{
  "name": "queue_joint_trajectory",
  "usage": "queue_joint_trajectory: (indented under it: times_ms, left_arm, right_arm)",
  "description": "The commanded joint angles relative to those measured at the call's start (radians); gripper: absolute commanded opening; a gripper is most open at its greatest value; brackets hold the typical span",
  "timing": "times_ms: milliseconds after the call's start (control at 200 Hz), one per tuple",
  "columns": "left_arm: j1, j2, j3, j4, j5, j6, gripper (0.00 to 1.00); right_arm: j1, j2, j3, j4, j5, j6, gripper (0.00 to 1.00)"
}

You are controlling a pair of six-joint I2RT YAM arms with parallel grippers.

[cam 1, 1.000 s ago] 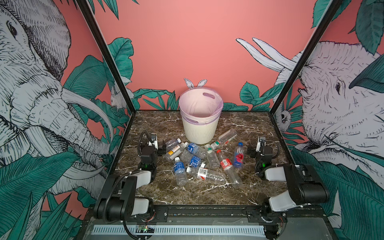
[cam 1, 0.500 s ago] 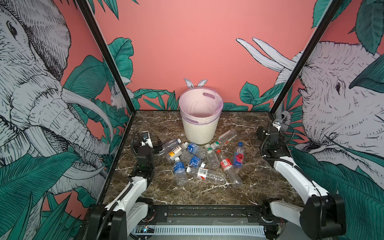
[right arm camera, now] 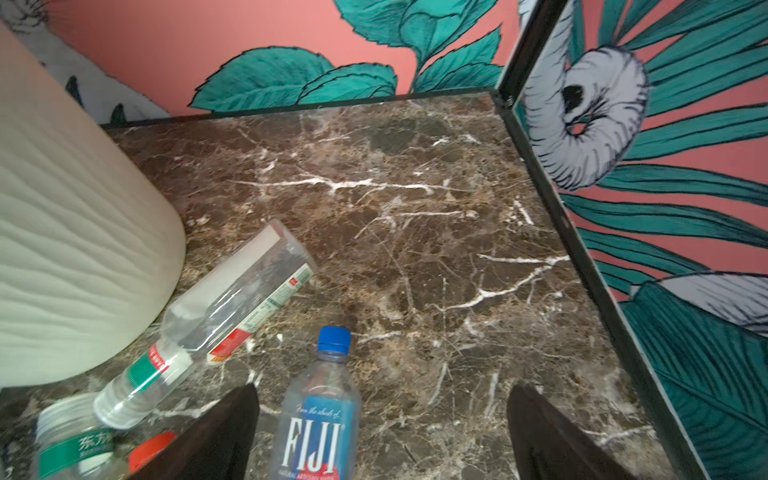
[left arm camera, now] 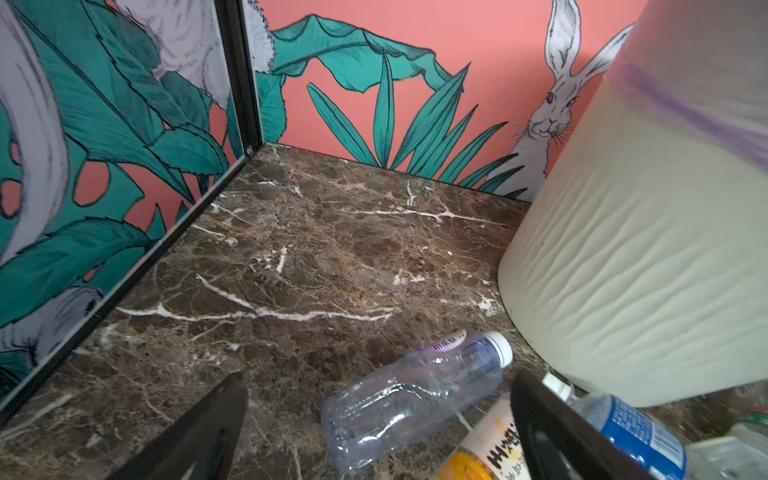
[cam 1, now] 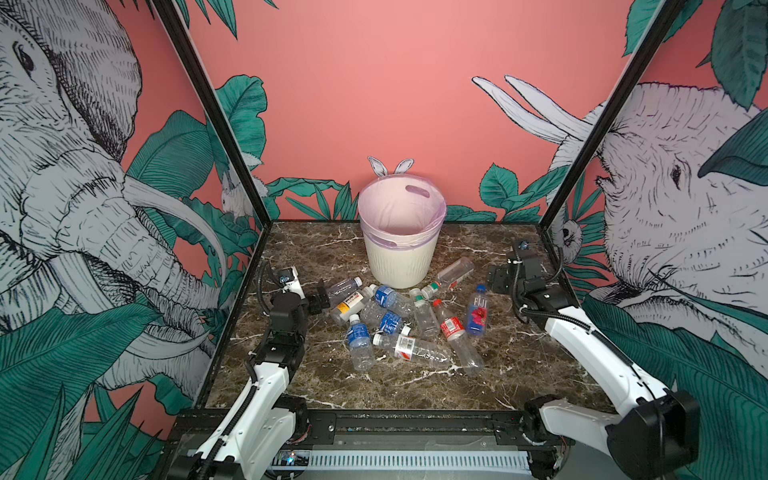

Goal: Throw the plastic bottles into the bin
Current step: 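Reach the right gripper down to the blue-capped FIJI bottle while the left arm advances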

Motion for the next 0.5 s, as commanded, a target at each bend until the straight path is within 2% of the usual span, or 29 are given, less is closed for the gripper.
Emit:
queue_joint_trajectory:
  times_ms: [0,210,495]
  left_arm:
    - [-0.028,0.007,-0.002,-0.017,0.076,-0.044,0.99]
    - [-0.137,0.002,-0.041,-0.016,0.044,-0.005,0.97]
    - [-0.186,0.066,-0.039,0.020,0.095,0.011,0.95]
  right_arm:
    - [0.018,0.057,0.019,-0.102,-0.075,0.006,0.93]
    - [0.055,0.115,-0.030,-0.096,-0.128,0.088,0.90]
    - [0.104,0.188,-0.049,-0.105,-0.129,0.158,0.89]
